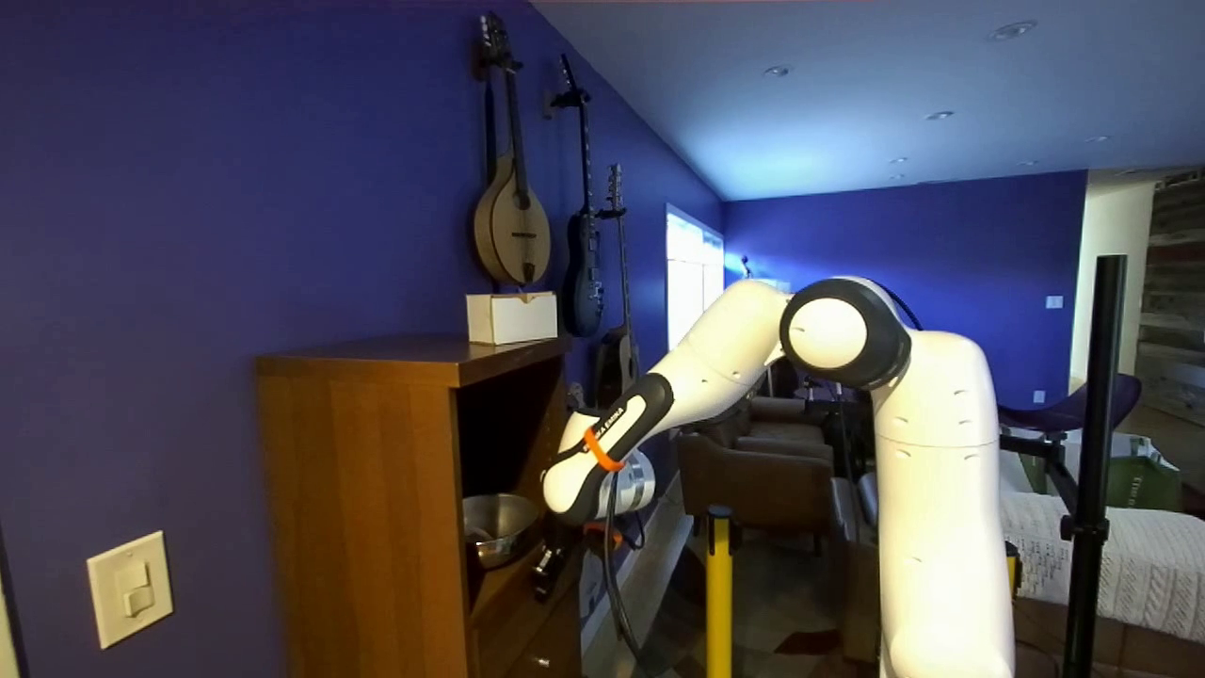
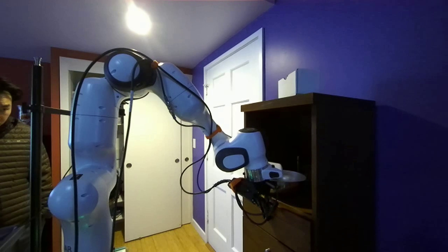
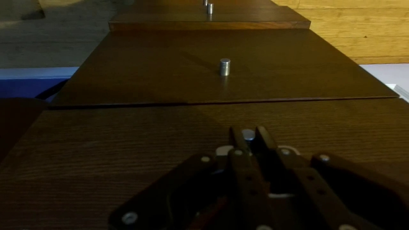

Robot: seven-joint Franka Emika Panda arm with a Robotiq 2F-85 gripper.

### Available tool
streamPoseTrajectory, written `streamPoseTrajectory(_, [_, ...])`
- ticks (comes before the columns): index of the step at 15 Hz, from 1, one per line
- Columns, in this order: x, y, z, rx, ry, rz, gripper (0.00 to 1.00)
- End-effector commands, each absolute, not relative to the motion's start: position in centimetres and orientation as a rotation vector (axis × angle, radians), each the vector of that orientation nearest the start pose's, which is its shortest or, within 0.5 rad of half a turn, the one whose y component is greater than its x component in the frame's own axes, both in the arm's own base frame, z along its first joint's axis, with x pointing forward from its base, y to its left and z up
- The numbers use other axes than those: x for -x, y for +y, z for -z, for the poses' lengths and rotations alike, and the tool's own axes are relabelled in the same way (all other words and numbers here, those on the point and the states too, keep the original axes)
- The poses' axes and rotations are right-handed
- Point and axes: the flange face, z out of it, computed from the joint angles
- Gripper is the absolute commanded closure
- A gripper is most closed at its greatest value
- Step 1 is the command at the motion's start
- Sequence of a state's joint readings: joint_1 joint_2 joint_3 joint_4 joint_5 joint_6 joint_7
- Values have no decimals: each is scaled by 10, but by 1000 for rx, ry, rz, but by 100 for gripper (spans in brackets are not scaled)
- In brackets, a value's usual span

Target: Open the first top drawer

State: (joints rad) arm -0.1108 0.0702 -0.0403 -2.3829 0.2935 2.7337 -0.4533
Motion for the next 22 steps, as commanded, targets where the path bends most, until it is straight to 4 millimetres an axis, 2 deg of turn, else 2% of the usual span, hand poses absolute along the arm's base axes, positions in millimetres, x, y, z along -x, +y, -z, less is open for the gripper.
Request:
streamPoseTrajectory(1, [-526, -88, -316, 3040, -88, 463, 97])
streamPoseTrajectory(4, [-521, -90, -318, 3064, -101, 419, 97])
streamPoseTrajectory(10, [-472, -85, -344, 3107, -247, 207, 97])
streamPoseTrajectory(11, [-464, -87, -348, 3114, -221, 181, 61])
streamPoseTrajectory(12, [-456, -90, -351, 3126, -182, 157, 60])
streamPoseTrajectory(14, [-440, -99, -371, 3144, -70, 185, 46])
streamPoseTrajectory(17, [-422, -116, -416, 3145, 162, 276, 26])
streamPoseTrajectory(19, [-423, -124, -438, 3132, 285, 336, 13])
streamPoseTrajectory(20, [-430, -124, -440, 3121, 323, 361, 5])
streamPoseTrajectory(22, [-445, -113, -436, 3087, 304, 373, 0])
